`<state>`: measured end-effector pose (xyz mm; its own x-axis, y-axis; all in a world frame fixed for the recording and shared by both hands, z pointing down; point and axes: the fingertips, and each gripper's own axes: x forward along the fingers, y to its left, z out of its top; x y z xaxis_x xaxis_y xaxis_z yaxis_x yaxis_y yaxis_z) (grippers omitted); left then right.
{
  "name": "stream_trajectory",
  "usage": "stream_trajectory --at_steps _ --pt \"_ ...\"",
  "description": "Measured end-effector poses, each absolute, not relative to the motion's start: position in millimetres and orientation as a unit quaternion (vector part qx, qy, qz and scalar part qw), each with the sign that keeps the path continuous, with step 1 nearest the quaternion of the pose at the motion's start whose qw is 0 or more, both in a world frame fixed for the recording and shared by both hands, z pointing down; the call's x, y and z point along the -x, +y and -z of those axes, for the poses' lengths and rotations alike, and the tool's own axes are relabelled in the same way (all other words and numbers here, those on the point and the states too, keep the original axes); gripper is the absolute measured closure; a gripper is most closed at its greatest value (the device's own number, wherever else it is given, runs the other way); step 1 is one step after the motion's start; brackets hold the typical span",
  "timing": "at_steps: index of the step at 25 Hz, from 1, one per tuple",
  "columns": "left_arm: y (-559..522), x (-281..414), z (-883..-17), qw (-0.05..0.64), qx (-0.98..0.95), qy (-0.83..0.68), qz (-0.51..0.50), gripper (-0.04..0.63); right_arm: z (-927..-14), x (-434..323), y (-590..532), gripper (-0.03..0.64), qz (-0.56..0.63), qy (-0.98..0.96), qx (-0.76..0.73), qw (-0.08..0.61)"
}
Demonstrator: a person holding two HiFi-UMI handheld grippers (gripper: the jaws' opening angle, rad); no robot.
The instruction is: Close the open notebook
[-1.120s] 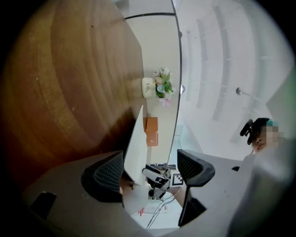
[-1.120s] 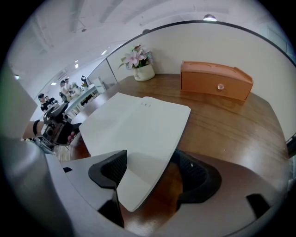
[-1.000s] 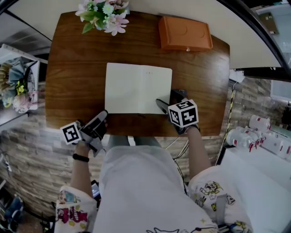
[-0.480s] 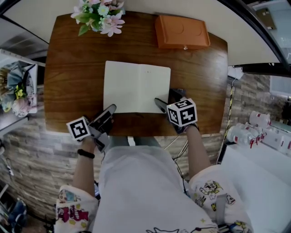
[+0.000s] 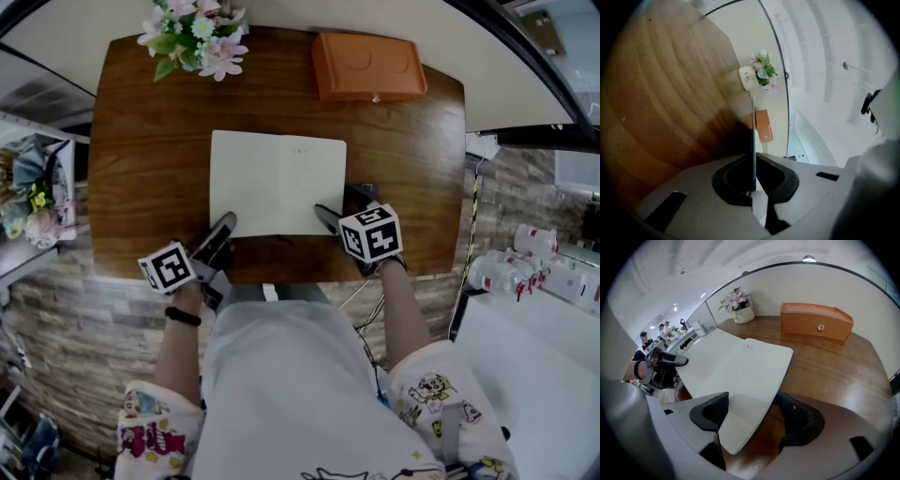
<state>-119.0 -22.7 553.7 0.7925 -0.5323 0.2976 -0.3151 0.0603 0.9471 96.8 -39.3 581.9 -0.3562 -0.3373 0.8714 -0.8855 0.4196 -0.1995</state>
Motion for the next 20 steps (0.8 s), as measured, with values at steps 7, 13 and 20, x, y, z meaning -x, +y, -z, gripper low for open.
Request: stream_trajectory --at_steps 7,13,20 --pt "-24 120 -553 0.645 -0.691 -0.318 0.073 0.591 -581 -97 -39 0.29 -0.341 -0.751 -0.416 0.383" --pt "-24 120 -550 0.632 -0.702 -0.323 0.062 0.591 -580 -96 -40 0.29 -0.337 -0.754 -0.414 0.383" --pt "-25 123 -543 0.613 -0.711 -0.342 0.044 0.591 -577 -98 -35 0.291 -0.342 -0.756 -0.418 0.37"
